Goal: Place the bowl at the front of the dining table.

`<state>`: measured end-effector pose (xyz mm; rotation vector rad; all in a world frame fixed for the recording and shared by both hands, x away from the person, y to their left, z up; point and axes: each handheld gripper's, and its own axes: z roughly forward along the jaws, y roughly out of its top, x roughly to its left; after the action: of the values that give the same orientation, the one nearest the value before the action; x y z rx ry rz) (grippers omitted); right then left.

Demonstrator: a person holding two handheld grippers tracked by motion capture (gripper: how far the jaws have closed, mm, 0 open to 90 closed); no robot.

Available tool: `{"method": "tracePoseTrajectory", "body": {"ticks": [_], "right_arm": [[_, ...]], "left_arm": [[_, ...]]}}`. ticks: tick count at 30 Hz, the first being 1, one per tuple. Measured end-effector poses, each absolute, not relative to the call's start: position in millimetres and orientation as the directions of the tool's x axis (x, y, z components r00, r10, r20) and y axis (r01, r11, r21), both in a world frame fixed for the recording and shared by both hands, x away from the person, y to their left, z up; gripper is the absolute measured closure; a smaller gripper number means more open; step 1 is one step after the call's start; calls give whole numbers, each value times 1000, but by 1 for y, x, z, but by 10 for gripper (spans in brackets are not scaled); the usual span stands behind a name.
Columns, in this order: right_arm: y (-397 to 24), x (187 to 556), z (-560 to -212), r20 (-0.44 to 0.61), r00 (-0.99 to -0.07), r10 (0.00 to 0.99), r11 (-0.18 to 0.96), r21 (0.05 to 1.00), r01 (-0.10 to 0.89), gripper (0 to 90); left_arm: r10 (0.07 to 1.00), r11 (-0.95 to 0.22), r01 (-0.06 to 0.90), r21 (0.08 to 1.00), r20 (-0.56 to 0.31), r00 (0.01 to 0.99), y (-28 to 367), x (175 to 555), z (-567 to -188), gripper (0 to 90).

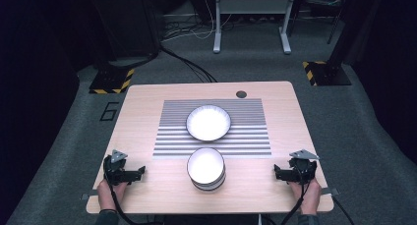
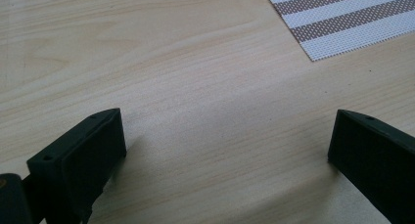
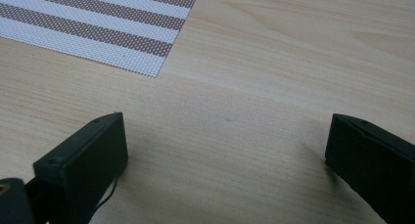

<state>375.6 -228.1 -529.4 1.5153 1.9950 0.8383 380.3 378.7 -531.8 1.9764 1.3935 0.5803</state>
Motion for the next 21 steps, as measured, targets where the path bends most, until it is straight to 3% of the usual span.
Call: {"method": "tracePoseTrajectory", "body": {"ticks": [11, 21], "right_arm": [[-230, 377, -530, -1, -255, 967, 178, 719, 672, 11], [-230, 379, -528, -6, -284, 959, 204, 711, 673, 22]], "left_arm": [[946, -222, 661, 716, -6, 325, 378, 379, -532, 3], [967, -171, 677, 716, -10, 255, 374, 378, -531, 2]]}}
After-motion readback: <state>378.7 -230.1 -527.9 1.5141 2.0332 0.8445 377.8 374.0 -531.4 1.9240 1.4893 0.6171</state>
